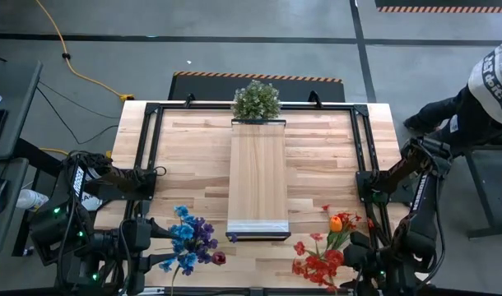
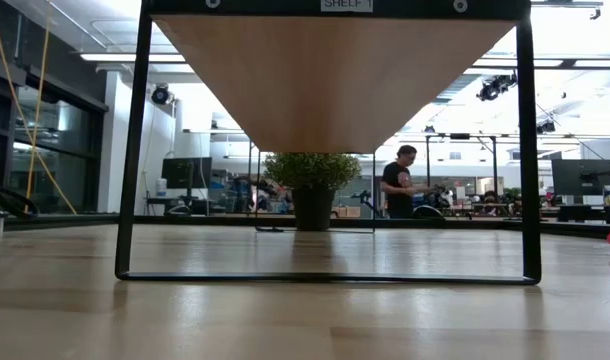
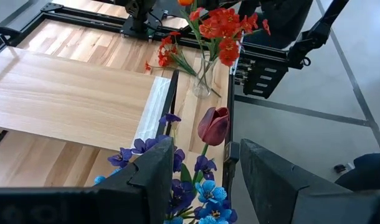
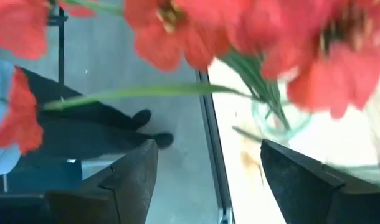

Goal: Pick and place flowers into a vace then onto a shelf
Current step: Put the top red flowers into the right transparent vase, then put the red flowers into the right transparent vase

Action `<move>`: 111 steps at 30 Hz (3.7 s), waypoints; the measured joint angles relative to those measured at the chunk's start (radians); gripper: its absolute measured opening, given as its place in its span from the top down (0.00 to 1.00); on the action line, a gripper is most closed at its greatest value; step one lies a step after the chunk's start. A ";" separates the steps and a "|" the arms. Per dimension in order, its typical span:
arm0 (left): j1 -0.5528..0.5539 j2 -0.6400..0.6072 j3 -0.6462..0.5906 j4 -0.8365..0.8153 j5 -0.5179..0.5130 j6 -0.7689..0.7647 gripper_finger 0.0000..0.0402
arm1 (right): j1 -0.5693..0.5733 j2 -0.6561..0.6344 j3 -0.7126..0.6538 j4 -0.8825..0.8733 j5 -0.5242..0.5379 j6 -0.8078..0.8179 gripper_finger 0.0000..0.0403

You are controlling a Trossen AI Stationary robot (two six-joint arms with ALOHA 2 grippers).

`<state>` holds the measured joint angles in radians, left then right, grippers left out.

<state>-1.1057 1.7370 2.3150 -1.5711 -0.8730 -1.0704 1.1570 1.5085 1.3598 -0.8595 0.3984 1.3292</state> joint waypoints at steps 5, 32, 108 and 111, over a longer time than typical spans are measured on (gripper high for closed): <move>0.000 0.000 0.000 0.000 0.000 0.000 0.46 | 0.016 0.000 0.000 -0.034 -0.094 0.082 0.32; 0.000 0.000 0.000 0.000 0.000 0.000 0.46 | 0.047 0.000 0.000 -0.058 -0.277 0.257 0.32; 0.000 0.000 0.000 0.000 0.001 0.075 0.46 | -0.085 -0.218 -0.364 -0.712 -0.525 0.726 0.32; 0.000 0.000 0.000 0.000 0.001 0.075 0.46 | -0.095 -0.289 -0.409 -0.712 -0.483 0.682 0.32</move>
<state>-1.1061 1.7370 2.3150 -1.5711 -0.8719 -0.9955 1.0619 1.2195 0.9507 -1.5715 -0.0844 2.0113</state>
